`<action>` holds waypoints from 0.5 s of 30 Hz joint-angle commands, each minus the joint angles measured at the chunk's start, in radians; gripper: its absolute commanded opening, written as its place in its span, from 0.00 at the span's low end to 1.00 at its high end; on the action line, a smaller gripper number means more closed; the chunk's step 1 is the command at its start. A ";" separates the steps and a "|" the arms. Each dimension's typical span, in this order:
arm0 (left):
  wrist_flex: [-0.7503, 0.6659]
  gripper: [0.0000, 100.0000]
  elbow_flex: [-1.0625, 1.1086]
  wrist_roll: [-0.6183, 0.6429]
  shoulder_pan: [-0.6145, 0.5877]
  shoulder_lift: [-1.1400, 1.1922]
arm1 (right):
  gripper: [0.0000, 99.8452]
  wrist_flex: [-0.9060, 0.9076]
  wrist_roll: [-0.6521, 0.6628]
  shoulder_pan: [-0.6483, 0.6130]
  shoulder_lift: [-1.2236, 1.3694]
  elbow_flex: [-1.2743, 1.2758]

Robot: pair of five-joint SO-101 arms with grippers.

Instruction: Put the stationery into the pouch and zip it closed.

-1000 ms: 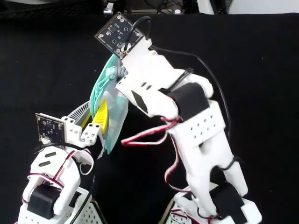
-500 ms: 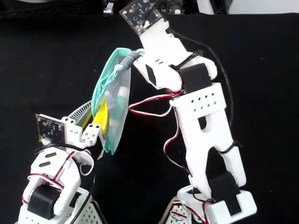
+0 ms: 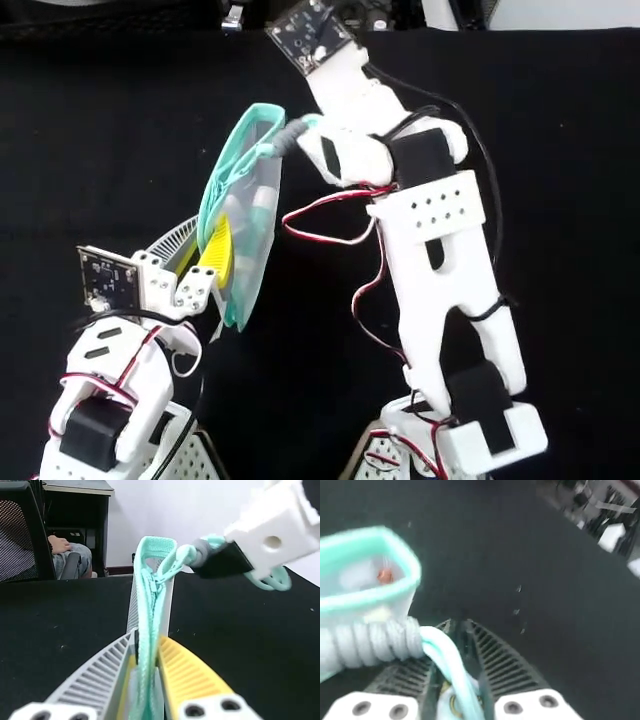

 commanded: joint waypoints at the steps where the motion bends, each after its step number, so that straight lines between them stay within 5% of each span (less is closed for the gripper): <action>1: 0.011 0.03 0.005 -0.006 -0.007 0.000 | 0.17 0.124 0.009 0.002 -0.085 -0.008; 6: 0.011 0.03 0.004 -0.006 -0.007 0.000 | 0.26 0.244 0.107 -0.117 -0.136 -0.007; 15: 0.011 0.03 0.004 -0.002 -0.007 0.000 | 0.25 0.138 -0.037 -0.285 -0.139 0.062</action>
